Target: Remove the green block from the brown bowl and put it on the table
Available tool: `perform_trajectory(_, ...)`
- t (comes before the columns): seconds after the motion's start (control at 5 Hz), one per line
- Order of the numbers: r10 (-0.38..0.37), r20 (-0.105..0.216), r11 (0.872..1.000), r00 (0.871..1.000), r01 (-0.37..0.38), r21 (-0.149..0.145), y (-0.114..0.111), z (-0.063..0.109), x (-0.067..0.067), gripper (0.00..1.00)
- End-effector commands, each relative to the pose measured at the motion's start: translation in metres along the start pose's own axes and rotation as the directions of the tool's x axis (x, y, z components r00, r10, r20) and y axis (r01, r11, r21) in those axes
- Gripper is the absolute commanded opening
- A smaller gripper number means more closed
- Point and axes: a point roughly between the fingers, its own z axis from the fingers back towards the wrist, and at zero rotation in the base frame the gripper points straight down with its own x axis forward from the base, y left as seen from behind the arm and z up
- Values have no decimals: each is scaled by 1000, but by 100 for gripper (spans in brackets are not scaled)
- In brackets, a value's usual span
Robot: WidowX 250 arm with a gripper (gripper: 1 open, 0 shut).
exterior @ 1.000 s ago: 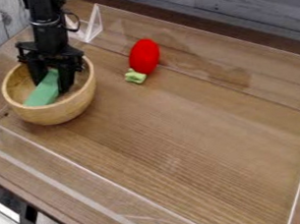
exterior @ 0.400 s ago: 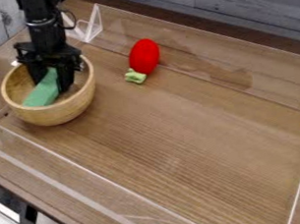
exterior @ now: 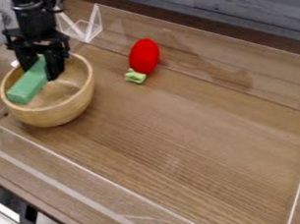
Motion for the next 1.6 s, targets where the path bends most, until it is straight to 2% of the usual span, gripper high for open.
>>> perform_trajectory(0.0,-77,50,997,996,76,26,9,15,12,0)
perform_trajectory(0.4,-48,53,999,997,48,8,12,28,9,0)
perform_trajectory(0.8,-22,59,1000,998,23,-12,0,37,23,0)
perform_trajectory(1.2,-87,84,995,993,92,-48,-15,39,8,0)
perform_trajectory(1.4,-95,92,993,991,101,-60,-15,52,10,0)
